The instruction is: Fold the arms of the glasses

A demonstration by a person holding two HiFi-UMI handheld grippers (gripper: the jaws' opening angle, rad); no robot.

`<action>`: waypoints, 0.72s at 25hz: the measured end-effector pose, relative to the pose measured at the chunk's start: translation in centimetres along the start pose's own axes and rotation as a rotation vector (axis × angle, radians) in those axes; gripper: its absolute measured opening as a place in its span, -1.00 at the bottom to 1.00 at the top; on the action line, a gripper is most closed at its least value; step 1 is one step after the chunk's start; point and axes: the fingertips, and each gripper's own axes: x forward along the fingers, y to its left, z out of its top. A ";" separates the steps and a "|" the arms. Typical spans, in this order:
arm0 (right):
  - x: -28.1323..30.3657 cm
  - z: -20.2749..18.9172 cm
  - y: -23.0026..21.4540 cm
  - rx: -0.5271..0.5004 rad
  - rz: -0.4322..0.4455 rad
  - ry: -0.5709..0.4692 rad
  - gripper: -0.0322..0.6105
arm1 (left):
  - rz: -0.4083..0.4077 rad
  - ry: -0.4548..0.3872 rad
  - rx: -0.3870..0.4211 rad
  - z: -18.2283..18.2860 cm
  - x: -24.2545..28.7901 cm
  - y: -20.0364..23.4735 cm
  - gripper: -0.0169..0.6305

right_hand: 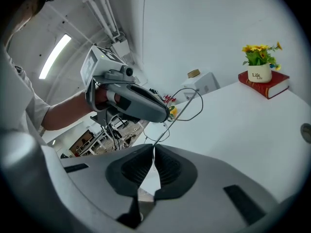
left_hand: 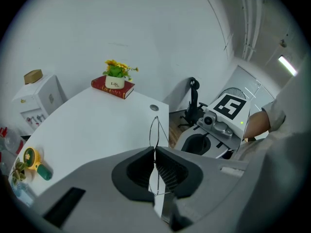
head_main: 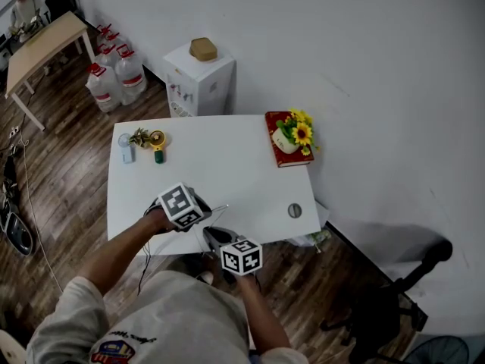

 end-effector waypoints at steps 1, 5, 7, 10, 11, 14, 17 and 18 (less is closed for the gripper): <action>0.2 0.0 0.0 0.009 -0.004 -0.003 -0.85 | -0.007 -0.005 -0.008 0.0 0.1 -0.1 -0.91; 0.9 0.0 -0.3 0.044 -0.045 -0.012 -0.83 | -0.030 -0.020 -0.030 -0.2 0.3 -0.8 -0.91; 1.2 -0.2 -0.7 0.062 -0.082 -0.013 -0.72 | -0.034 -0.016 -0.029 -0.4 0.4 -1.2 -0.91; 1.7 -0.3 -1.3 0.073 -0.128 -0.012 -0.49 | -0.039 -0.011 -0.023 -0.8 0.4 -1.5 -0.91; 1.8 -0.3 -1.4 0.073 -0.136 -0.010 -0.44 | -0.039 -0.010 -0.022 -0.9 0.4 -1.5 -0.91; 2.2 -0.2 -1.4 0.073 -0.144 -0.009 -0.39 | -0.039 -0.014 -0.025 -1.2 0.1 -1.5 -0.91; 2.4 0.0 -1.3 0.053 -0.151 -0.013 -0.29 | -0.027 -0.018 -0.028 -1.5 -0.2 -1.2 -0.91; 2.4 0.0 -1.3 0.045 -0.152 -0.013 -0.24 | -0.018 -0.020 -0.029 -1.5 -0.3 -0.9 -0.91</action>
